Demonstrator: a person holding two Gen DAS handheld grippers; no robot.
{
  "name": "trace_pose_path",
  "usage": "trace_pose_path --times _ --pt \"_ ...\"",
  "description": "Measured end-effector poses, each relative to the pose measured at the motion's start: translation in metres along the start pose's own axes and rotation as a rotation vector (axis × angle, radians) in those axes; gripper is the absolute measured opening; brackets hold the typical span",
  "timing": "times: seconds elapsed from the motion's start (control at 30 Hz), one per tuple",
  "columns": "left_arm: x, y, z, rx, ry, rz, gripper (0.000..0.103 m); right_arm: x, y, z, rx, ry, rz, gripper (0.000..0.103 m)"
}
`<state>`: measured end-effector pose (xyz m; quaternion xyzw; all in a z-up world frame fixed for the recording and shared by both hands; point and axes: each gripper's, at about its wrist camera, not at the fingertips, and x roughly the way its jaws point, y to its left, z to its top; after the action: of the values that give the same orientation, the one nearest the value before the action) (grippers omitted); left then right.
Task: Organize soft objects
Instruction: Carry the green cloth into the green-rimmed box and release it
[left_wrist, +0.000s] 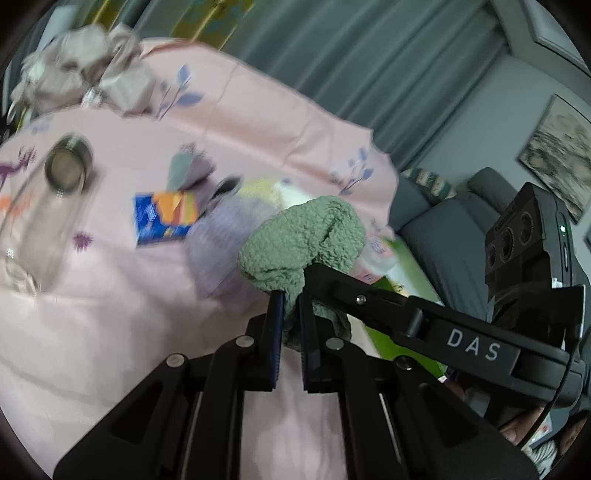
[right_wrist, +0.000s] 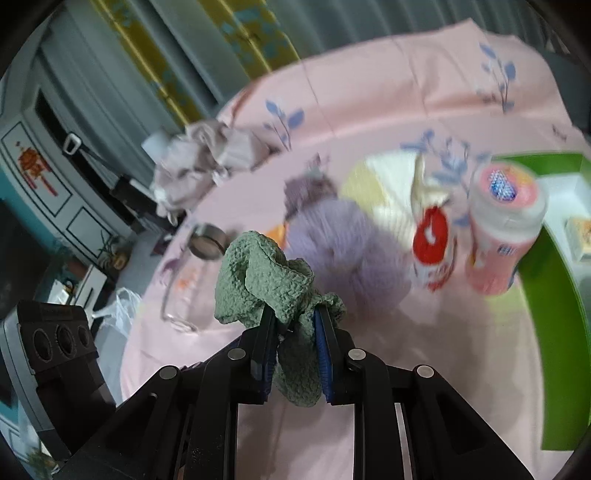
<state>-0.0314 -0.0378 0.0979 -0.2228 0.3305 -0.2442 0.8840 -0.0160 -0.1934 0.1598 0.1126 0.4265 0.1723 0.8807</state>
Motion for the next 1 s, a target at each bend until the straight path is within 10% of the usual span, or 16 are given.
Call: trace_pose_path --times 0.3,1.0 --pt "-0.002 -0.071 0.017 0.165 -0.066 -0.086 0.003 -0.064 -0.013 0.018 0.033 -0.188 -0.001 0.023" --pt "0.135 -0.2 0.021 0.414 0.128 -0.161 0.004 -0.132 -0.163 0.028 0.382 -0.446 -0.132 0.023"
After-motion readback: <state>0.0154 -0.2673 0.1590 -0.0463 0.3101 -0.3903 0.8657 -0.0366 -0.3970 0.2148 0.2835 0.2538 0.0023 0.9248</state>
